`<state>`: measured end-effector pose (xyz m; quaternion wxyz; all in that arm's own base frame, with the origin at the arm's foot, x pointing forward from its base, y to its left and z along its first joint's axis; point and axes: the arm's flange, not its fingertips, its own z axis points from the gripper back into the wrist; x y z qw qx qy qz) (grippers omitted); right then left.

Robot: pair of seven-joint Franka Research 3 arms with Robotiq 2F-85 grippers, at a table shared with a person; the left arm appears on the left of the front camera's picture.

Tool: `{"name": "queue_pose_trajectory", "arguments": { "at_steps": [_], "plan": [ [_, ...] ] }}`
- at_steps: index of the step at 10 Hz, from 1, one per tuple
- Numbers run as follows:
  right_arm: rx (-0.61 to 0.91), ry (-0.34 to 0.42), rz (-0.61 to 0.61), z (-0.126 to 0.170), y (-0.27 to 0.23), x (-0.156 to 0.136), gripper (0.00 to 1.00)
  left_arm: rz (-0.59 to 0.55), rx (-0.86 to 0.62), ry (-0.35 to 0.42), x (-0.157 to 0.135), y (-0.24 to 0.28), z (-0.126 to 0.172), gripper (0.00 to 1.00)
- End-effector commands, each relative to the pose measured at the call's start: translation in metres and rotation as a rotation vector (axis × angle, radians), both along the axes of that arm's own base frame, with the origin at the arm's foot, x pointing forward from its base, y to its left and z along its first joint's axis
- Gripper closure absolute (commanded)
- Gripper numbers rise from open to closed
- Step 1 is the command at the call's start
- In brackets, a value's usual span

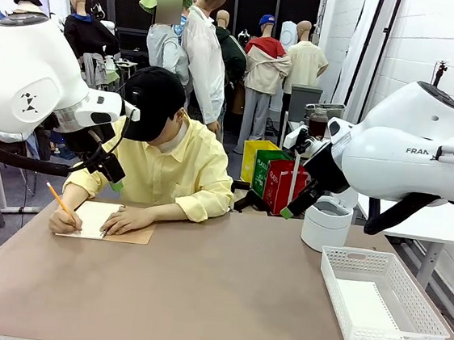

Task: Sort the paper based on its condition.
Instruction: If a person hands you a paper, place it in the Organizing basket , and if it's crumpled, put it in the Trash can.

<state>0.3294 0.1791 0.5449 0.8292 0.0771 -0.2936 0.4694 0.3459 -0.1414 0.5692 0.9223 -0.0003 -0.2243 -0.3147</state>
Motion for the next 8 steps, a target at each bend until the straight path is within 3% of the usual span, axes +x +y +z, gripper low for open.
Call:
{"name": "queue_pose_trajectory", "arguments": {
  "at_steps": [1, 8],
  "plan": [
    [-0.005, 0.011, 0.007, 0.0014, 0.0021, 0.0018, 0.00, -0.001, -0.003, 0.000, 0.0002, 0.0009, 0.0008, 0.00],
    [-0.005, 0.011, 0.007, 0.0014, 0.0021, 0.0018, 0.00, -0.001, -0.003, 0.000, 0.0002, 0.0009, 0.0008, 0.00]
  ]
}}
